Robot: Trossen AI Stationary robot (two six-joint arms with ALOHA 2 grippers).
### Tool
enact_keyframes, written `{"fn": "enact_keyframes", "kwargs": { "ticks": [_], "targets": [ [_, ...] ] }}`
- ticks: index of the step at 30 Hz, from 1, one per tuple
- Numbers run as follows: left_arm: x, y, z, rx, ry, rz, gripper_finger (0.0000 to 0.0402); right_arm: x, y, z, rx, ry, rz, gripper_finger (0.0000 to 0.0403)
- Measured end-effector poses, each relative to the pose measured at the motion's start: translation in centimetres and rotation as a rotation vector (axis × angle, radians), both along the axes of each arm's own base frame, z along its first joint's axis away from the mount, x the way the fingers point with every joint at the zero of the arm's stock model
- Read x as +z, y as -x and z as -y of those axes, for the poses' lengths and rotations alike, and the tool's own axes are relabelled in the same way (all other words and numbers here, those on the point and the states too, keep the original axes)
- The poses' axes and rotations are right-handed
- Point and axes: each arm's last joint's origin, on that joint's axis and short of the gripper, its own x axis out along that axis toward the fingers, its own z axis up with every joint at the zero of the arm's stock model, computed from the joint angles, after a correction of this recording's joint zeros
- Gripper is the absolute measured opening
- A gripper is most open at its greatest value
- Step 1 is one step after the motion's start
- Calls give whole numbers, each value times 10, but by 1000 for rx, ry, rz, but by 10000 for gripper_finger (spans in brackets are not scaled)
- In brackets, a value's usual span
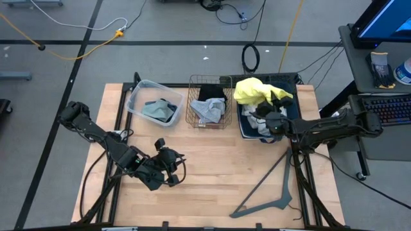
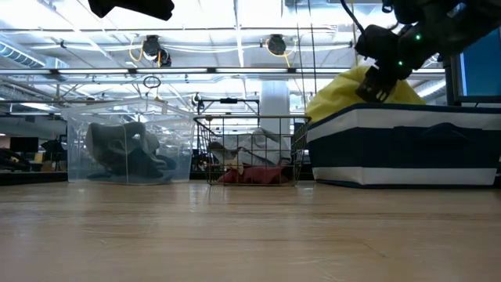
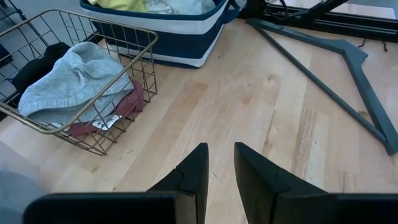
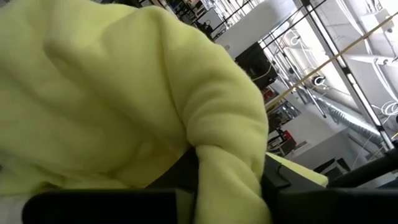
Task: Pick & Place Cloths
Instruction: Put the yellow dress into the blue laundry organizer
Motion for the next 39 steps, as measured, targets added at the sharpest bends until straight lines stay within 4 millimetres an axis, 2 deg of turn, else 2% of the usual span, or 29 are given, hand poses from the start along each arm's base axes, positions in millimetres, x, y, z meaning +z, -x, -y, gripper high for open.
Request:
{"fn": "enact_keyframes", "kwargs": {
  "ticks": [5,8,15,18,23,29,33,39],
  "targets": [
    [0,0,0,-1,1,-1,81,-1,0,-1,5,-2,41,60],
    [0,0,0,-2,2,-2,81,5,2,-4,20,2,96,60],
    [0,0,0,-3,1,-2,81,43,17,-13,81,38,266,60],
    [0,0,0,-3,1,-2,81,58,29,-18,32,40,315,60],
    [0,0,0,-2,2,-1,81,75,43,-28,58,17,418,60],
    [1,-1,1,-6,7,12,81,87,47,-33,103,4,514,60],
    [2,-1,1,-7,11,17,81,96,47,-37,232,31,601,60],
    [1,-1,1,-9,14,17,81,124,46,-44,332,36,667,60]
  ]
}}
